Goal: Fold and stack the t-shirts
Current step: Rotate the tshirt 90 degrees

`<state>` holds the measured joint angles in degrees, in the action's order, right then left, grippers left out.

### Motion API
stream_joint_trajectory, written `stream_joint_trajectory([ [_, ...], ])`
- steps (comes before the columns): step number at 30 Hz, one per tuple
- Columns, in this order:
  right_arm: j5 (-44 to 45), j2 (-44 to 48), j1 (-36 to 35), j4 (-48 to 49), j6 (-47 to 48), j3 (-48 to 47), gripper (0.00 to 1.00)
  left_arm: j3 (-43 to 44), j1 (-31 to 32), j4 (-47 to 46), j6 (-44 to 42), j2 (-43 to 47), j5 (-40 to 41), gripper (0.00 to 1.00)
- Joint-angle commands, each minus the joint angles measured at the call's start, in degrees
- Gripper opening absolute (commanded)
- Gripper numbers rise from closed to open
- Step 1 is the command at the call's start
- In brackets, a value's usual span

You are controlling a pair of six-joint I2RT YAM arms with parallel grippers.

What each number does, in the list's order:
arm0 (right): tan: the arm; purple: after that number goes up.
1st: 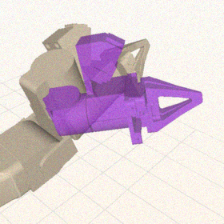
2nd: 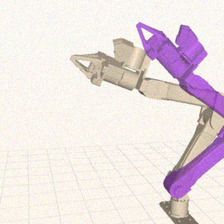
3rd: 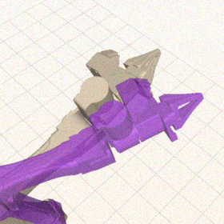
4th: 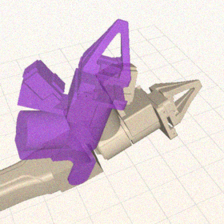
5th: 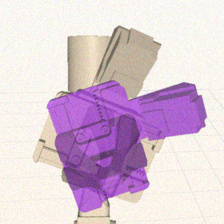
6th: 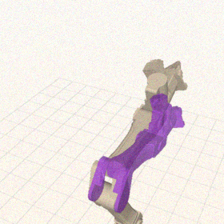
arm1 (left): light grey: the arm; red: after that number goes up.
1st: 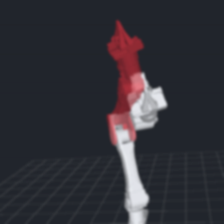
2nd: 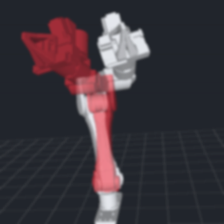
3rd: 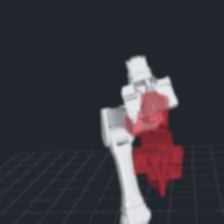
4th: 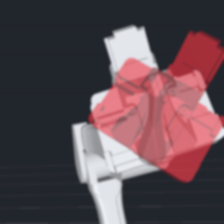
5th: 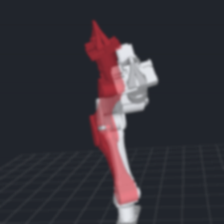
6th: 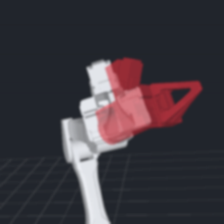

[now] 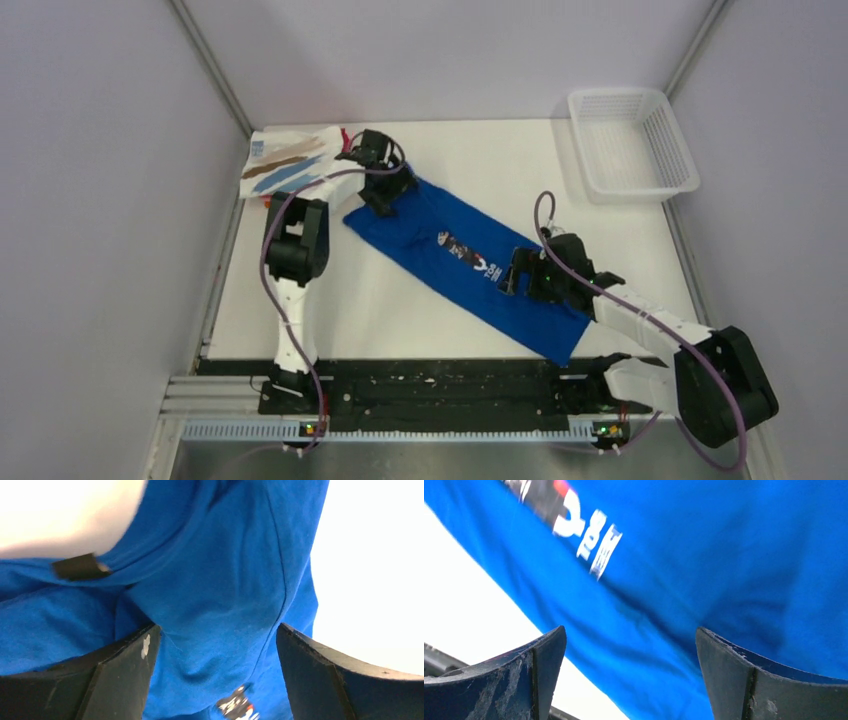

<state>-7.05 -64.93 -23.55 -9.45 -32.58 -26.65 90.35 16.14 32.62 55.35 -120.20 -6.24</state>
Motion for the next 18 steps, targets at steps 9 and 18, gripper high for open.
stream_joint_trajectory([
  [9, -14.87, -10.33, -17.42, 13.53, -3.74, -5.14, 0.99, 45.45, -0.15, -36.98, 21.38, -41.01, -26.03, 0.99],
  [18, -17.91, -26.52, -26.26, 16.78, -2.15, -18.49, 0.99, 53.32, 1.0, -38.42, 22.33, -45.83, -13.35, 0.99],
])
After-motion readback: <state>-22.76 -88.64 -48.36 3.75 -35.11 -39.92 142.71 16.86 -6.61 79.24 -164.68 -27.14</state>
